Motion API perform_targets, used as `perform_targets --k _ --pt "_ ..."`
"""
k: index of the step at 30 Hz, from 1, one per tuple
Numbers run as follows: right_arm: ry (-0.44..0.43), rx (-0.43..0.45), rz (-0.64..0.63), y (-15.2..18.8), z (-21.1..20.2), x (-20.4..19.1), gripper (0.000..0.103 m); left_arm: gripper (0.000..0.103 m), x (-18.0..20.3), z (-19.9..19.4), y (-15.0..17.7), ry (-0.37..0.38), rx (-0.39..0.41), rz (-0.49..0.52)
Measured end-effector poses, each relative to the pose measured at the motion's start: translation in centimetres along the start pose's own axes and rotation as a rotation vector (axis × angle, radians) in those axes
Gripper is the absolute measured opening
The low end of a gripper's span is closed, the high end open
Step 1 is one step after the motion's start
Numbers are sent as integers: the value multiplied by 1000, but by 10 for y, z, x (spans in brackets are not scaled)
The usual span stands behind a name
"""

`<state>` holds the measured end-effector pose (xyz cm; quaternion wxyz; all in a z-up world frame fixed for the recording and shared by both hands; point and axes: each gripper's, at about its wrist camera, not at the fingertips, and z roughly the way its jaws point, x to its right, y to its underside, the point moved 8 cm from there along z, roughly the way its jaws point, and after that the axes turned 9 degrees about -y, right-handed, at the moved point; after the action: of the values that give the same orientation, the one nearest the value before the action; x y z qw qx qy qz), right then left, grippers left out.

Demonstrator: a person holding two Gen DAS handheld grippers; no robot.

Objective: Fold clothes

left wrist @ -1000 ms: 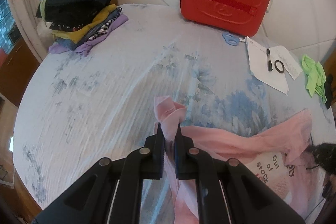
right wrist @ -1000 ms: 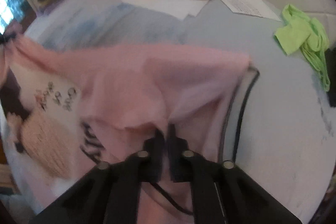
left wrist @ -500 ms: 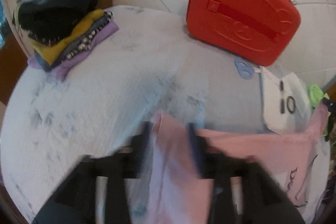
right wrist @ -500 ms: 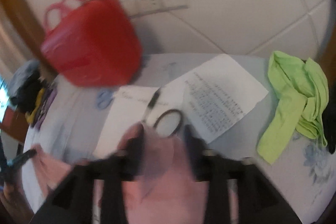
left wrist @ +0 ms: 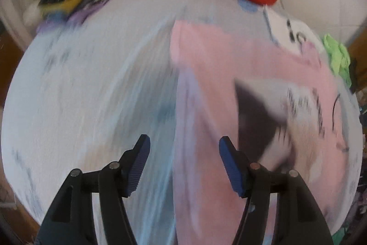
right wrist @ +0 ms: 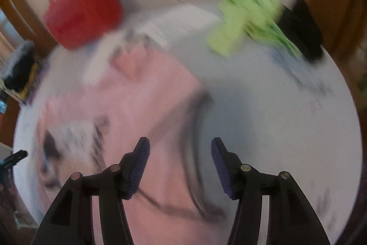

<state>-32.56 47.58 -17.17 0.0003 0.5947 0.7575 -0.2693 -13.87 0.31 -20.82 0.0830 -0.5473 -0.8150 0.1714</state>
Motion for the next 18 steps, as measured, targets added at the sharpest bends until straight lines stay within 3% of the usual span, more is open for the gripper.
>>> perform_targets --k 3,8,15,18 --pt "-21 -26 51 51 -16 19 58 62 2 -3 45 7 -24 -16" --pt "-60 -45 84 108 -36 36 61 62 6 -9 120 18 -63 -44" --pt "-130 -99 51 173 -46 22 61 63 24 -7 139 -56 -8 -22" --pt "-153 -100 43 186 -47 14 62 63 30 -7 145 -78 9 -16"
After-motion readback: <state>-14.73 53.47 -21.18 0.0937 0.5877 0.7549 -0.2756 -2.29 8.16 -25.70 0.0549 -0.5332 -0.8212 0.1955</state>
